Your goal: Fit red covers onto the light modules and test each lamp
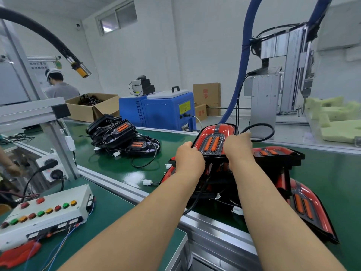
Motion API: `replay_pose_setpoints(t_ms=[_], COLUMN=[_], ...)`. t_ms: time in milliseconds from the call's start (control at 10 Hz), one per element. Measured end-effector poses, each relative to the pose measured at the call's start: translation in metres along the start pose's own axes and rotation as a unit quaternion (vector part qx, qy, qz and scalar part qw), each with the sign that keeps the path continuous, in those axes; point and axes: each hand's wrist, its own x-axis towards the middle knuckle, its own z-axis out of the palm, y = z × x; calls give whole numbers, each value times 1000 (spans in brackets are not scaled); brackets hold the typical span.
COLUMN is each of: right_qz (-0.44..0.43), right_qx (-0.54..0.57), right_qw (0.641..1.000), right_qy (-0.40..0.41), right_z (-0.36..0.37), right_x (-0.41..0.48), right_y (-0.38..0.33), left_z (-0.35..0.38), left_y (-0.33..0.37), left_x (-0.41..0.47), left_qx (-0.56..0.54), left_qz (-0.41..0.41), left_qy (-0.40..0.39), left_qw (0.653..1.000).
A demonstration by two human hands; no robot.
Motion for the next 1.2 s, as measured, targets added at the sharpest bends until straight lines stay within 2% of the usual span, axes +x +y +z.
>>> replay_pose_setpoints(t_ms=[200,400,600,900,1000,1100,1200], right_qz=[15,-76,-122,-148,-214,-297,-298], right_qx=[-77,-97,-96,-151,-132,-60,6], right_qw=[996,992,988,977,968,952,954], right_qy=[-28,-9,-24,-18,6,31,-16], right_z=[3,2,-3,-3,-6,-6,0], right_x=[-13,-33,-41,-54,-66,-80,-97], right_y=[-7,0,1,10,9,3,-4], left_z=[3,4,1,-9,-20,-43,-70], left_y=[-3,4,5,3,3,0,-8], left_x=[8,7,4,-10,-16,-28,-42], left_qx=[69,166,199,196,163,103,35], left_qz=[5,17,48,81,93,104,93], left_qy=[47,50,58,48,51,57,93], left_qw=[996,985,977,976,981,988,991])
